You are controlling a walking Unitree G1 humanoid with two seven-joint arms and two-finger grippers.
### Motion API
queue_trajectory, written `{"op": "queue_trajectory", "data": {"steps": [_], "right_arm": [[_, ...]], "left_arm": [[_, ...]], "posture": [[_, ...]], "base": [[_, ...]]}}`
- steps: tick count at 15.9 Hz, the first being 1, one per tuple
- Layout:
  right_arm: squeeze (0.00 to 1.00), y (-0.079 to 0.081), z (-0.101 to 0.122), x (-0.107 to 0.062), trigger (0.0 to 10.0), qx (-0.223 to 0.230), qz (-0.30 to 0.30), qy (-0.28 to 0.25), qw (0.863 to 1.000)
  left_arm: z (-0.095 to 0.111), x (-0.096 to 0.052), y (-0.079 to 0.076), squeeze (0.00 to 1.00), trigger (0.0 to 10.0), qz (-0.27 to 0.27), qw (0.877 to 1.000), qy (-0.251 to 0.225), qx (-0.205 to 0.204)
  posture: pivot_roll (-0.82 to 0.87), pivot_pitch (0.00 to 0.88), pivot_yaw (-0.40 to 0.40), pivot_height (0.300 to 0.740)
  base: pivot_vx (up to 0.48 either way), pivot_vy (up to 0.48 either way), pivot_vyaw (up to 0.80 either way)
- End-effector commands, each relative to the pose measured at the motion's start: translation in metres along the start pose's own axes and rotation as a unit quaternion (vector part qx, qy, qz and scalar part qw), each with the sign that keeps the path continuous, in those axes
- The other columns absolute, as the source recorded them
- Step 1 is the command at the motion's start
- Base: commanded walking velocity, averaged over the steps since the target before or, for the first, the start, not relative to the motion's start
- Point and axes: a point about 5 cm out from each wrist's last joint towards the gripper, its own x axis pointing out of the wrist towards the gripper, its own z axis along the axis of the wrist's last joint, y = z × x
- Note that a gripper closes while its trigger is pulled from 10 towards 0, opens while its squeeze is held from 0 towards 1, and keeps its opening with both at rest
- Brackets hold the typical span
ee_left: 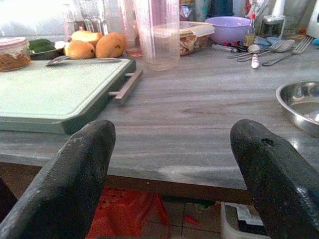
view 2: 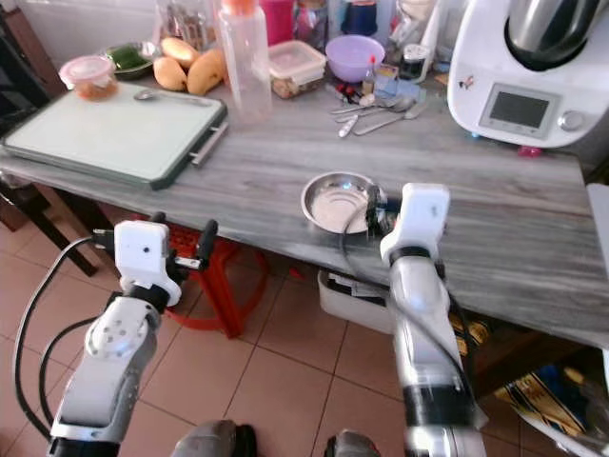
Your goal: Setting the table
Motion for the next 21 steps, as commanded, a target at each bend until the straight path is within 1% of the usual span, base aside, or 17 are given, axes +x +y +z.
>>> {"op": "queue_trajectory", "data": {"steps": [1, 3, 4, 5, 6, 7, 8, 9, 11, 13, 14, 15, 16, 17, 18, 19, 21], "right_arm": [[1.0, 0.001, 0.011, -0.007, 10.0, -0.013, 0.007, -0.027, 1.0], [1.0, -0.001, 0.013, -0.018, 10.0, -0.023, 0.005, -0.034, 0.999], [1.0, -0.002, 0.014, -0.027, 10.0, -0.031, 0.007, -0.037, 0.999], [0.46, 0.0, 0.014, -0.034, 10.0, -0.041, 0.011, -0.037, 0.998], [0.0, 0.006, 0.014, -0.043, 10.0, -0.053, 0.026, -0.035, 0.998], [0.0, 0.004, 0.014, -0.048, 10.0, -0.054, 0.007, -0.037, 0.998], [0.0, -0.001, 0.009, -0.053, 10.0, -0.058, -0.011, -0.017, 0.998], [0.0, -0.002, 0.008, -0.053, 10.0, -0.063, -0.016, -0.014, 0.998], [0.0, -0.008, 0.008, -0.056, 10.0, -0.104, -0.03, -0.018, 0.994], [0.0, -0.014, 0.006, -0.062, 10.0, -0.106, -0.032, -0.017, 0.994], [0.0, -0.019, 0.006, -0.067, 10.0, -0.126, -0.047, -0.023, 0.991], [0.0, -0.021, 0.002, -0.07, 10.0, -0.12, -0.048, -0.002, 0.992], [0.0, -0.019, 0.002, -0.072, 10.0, -0.116, -0.033, 0.003, 0.993], [0.0, -0.016, 0.003, -0.074, 10.0, -0.118, -0.029, -0.003, 0.993], [0.0, -0.009, 0.003, -0.072, 10.0, -0.096, -0.019, -0.002, 0.995], [0.0, -0.008, 0.003, -0.071, 10.0, -0.092, -0.018, -0.002, 0.996], [0.0, -0.005, 0.004, -0.066, 10.0, -0.083, -0.019, -0.003, 0.996]], "left_arm": [[-0.002, -0.001, 0.001, 0.0, 10.0, 0.003, 1.0, 0.004, 0.003], [-0.002, -0.001, 0.003, 0.0, 10.0, 0.002, 1.0, 0.0, -0.003], [-0.002, 0.0, 0.004, 0.0, 10.0, 0.008, 1.0, -0.003, -0.008], [-0.002, 0.0, 0.005, 0.0, 10.0, 0.014, 1.0, -0.002, -0.004], [-0.002, 0.0, 0.005, 0.0, 10.0, 0.015, 1.0, -0.004, 0.004], [-0.001, 0.0, 0.004, 0.0, 10.0, 0.011, 1.0, -0.008, 0.012], [-0.002, -0.001, 0.004, 0.0, 10.0, 0.003, 1.0, -0.007, 0.009], [-0.003, -0.002, 0.005, 0.0, 10.0, 0.0, 1.0, -0.006, 0.008], [-0.009, -0.014, 0.013, 0.0, 10.0, 0.001, 1.0, 0.006, 0.018], [-0.017, -0.027, 0.026, 0.0, 10.0, 0.024, 0.999, 0.022, 0.033], [-0.023, -0.037, 0.035, 0.0, 10.0, 0.042, 0.998, 0.033, 0.044], [-0.025, -0.041, 0.039, 0.0, 10.0, 0.051, 0.997, 0.038, 0.048], [-0.026, -0.042, 0.04, 0.0, 10.0, 0.054, 0.997, 0.039, 0.047], [-0.025, -0.041, 0.039, 0.0, 10.0, 0.049, 0.997, 0.038, 0.048], [-0.024, -0.037, 0.034, 0.0, 10.0, 0.036, 0.998, 0.035, 0.046], [-0.024, -0.035, 0.033, 0.0, 10.0, 0.032, 0.998, 0.033, 0.045], [-0.019, -0.028, 0.027, 0.0, 10.0, 0.012, 0.999, 0.02, 0.043]], "posture": [[0.02, 0.0, 0.009, 0.74], [0.01, 0.0, 0.012, 0.74], [0.0, 0.0, 0.012, 0.74], [0.0, 0.0, 0.012, 0.74], [0.0, 0.0, 0.014, 0.74], [0.0, 0.0, 0.014, 0.74], [0.0, 0.0, 0.015, 0.74], [-0.01, 0.0, 0.018, 0.74], [-0.01, 0.0, 0.022, 0.74], [-0.01, 0.0, 0.022, 0.74], [-0.01, 0.0, 0.021, 0.74], [-0.01, 0.0, 0.019, 0.74], [-0.01, 0.0, 0.016, 0.74], [-0.01, 0.0, 0.013, 0.74], [-0.01, 0.0, 0.011, 0.74], [-0.01, 0.0, 0.011, 0.74], [-0.01, 0.0, 0.015, 0.74]], "base": [[0.0, 0.0, 0.0], [0.0, 0.0, 0.0], [0.0, 0.0, 0.0], [0.0, 0.0, 0.0], [0.0, 0.0, 0.0], [0.0, 0.0, 0.0], [0.0, 0.0, 0.0], [0.0, 0.0, 0.0], [0.0, 0.0, 0.0], [0.0, 0.0, 0.0], [0.0, 0.0, 0.0], [0.0, 0.0, 0.0], [0.0, 0.0, 0.0], [0.0, 0.0, 0.0], [0.0, 0.0, 0.0], [0.0, 0.0, 0.0], [0.0, 0.0, -0.8]]}}
